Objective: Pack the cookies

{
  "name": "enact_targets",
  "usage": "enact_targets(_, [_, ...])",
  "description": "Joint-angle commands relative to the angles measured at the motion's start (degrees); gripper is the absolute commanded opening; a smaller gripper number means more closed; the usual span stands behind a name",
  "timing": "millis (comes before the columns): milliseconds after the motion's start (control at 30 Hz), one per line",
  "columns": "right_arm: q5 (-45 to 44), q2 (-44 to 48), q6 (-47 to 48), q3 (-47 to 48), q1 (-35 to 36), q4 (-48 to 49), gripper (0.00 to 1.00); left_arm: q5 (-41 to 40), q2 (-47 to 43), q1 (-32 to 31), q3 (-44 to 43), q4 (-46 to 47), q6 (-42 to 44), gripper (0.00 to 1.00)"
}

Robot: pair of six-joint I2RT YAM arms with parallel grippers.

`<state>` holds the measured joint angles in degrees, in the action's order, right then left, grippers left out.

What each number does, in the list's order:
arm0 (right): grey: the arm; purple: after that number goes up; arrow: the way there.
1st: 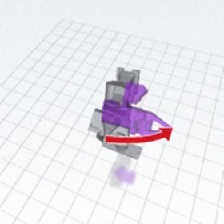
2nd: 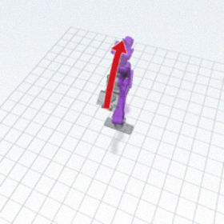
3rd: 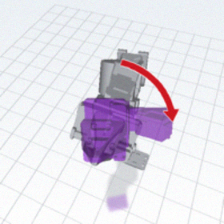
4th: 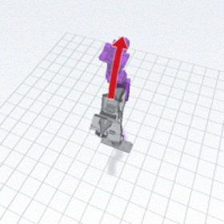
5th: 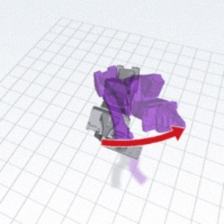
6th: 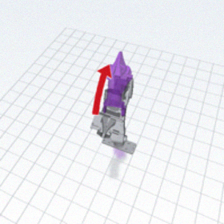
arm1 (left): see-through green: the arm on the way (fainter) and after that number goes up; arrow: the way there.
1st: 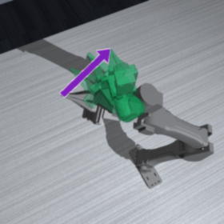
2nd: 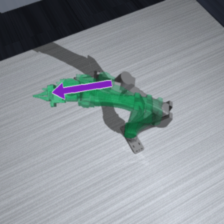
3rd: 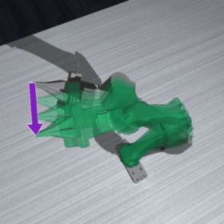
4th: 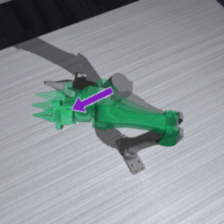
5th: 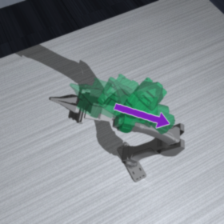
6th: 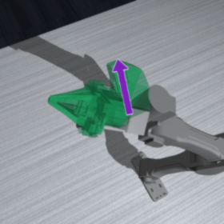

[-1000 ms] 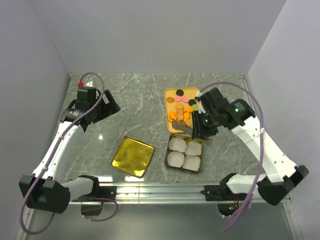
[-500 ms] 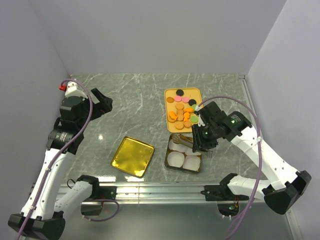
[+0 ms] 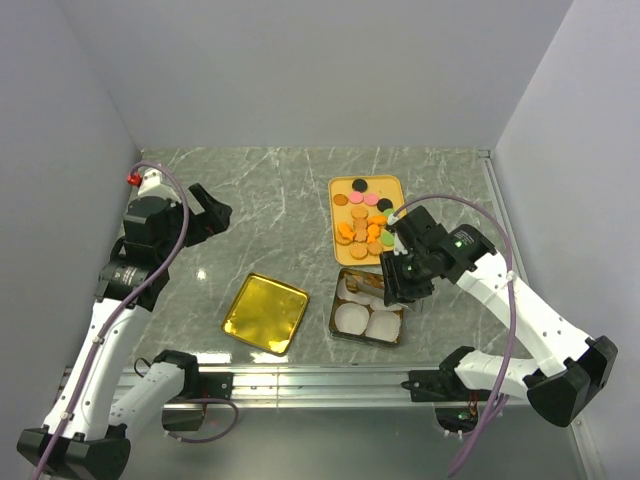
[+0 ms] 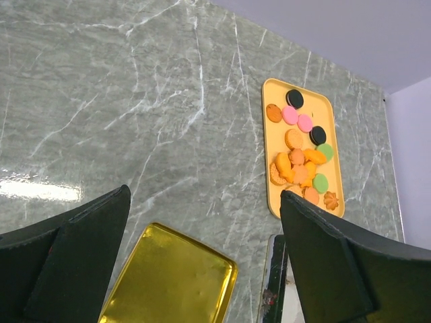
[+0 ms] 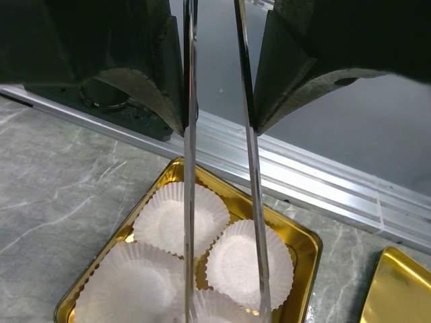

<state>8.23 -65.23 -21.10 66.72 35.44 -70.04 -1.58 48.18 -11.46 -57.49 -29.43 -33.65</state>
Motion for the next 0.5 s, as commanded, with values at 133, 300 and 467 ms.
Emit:
enact_targets(133, [-2.4,0.1,0.6,1.8,0.4,0.5,0.52,1.1,-1.0,-0.1,-0.2,0.9,0.7,0.99])
enact_targets(300, [-3.7,0.1,0.6,5.2,0.3,-1.3,0.53,1.8,-1.0,-0.1,-0.4,0.9,1.0,0.99])
enact_targets(467, [-3.5,-0.3,0.0,11.5,0.4,-3.0,0.53,1.8,-0.5,-0.1,-1.6,0.4,1.2,0.99])
